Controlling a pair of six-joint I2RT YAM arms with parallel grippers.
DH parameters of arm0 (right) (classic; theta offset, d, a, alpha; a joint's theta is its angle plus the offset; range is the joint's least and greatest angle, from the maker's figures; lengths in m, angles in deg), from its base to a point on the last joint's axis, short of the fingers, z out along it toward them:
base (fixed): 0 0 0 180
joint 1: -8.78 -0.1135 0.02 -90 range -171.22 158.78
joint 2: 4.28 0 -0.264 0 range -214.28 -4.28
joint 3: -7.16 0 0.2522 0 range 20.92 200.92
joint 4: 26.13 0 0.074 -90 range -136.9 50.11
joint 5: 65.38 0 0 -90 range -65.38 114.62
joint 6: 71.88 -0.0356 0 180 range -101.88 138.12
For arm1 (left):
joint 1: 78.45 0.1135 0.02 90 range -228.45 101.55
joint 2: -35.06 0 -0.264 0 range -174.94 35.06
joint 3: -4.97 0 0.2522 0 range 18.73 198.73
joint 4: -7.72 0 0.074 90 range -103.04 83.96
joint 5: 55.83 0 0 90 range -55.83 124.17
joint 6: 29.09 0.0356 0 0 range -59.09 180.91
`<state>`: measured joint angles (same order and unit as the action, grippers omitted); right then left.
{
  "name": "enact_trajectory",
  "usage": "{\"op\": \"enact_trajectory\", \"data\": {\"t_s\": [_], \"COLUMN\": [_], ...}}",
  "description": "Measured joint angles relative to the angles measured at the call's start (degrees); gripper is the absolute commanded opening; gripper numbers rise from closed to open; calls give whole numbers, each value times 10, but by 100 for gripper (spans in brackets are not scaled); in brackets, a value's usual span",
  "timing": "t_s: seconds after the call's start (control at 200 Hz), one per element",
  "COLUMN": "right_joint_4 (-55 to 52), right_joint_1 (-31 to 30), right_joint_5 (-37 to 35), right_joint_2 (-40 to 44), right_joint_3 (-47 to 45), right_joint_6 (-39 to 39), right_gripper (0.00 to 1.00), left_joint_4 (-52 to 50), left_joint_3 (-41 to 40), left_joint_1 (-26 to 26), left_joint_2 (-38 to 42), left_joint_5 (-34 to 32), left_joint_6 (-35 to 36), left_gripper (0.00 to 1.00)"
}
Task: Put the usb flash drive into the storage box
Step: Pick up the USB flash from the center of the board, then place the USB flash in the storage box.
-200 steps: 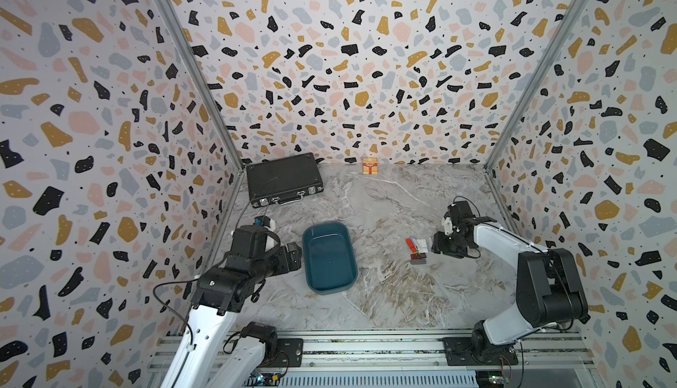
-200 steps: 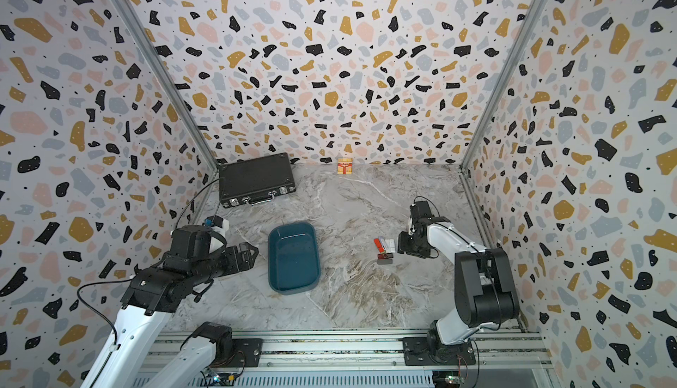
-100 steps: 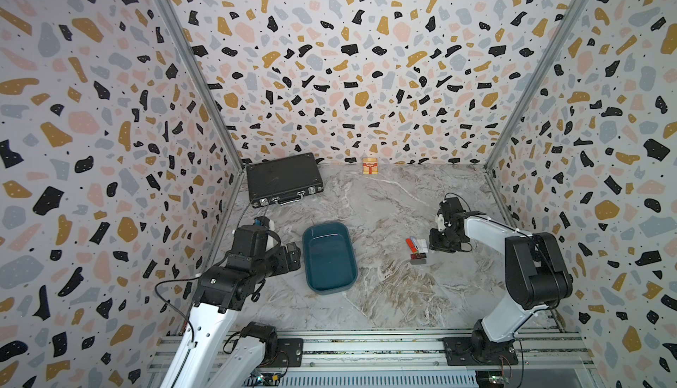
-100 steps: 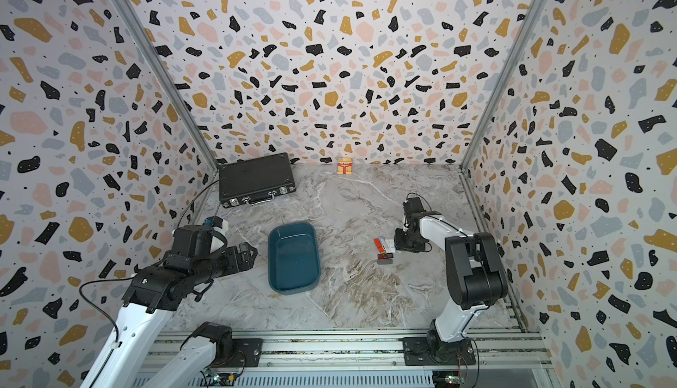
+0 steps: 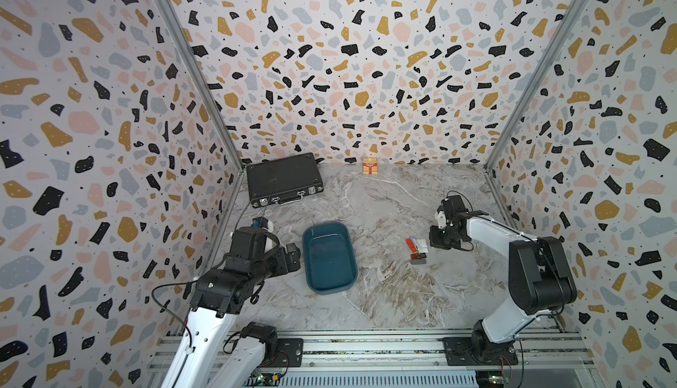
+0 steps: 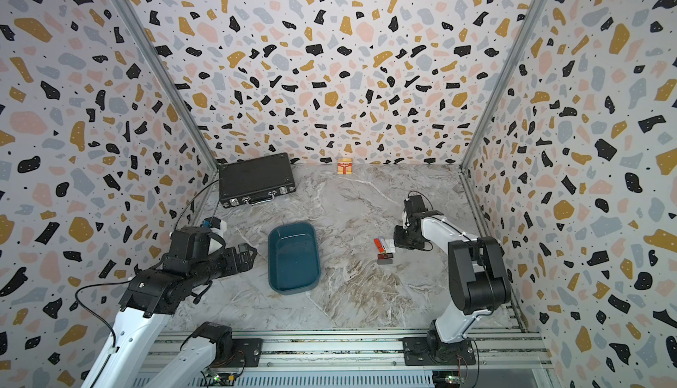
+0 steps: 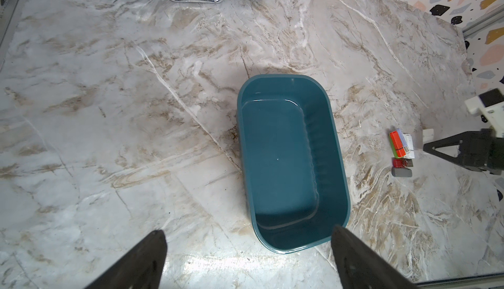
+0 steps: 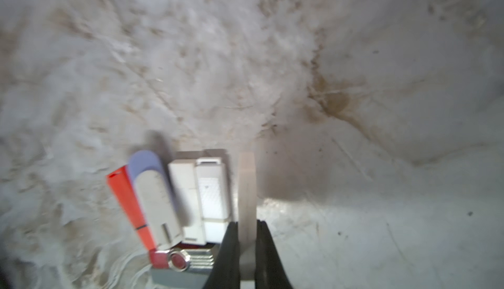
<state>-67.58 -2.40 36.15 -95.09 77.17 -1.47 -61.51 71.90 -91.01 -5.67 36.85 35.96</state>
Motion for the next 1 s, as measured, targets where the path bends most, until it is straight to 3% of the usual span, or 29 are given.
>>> {"op": "enact_trajectory", "data": {"t_s": [0.15,0.29,0.435,0.571,0.761,1.001], "right_joint_4": [75,165,198,191,167,153], "right_joint_1": [-50,-181,-310,-378,-427,-441], "right_joint_5": [83,133,136,121,97,81], "right_joint_2": [98,99,18,-65,-166,-304], "right_joint_3": [-21,-12,49,124,210,315], "right_joint_6": [-64,-139,-175,-175,-170,-173], "right_gripper": [0,0,0,0,0,3], "left_joint_4": [0,0,0,0,0,0], "left_joint_3": [0,0,0,0,0,0], "left_joint_1": [0,0,0,0,0,0], "left_joint_2": [0,-7,-17,-20,-16,-15], "left_joint_5": [-2,0,0,1,3,2], "left_joint_6": [-2,-1,-1,-1,-1,-1], "left_gripper": [96,94,93,92,92,94]}}
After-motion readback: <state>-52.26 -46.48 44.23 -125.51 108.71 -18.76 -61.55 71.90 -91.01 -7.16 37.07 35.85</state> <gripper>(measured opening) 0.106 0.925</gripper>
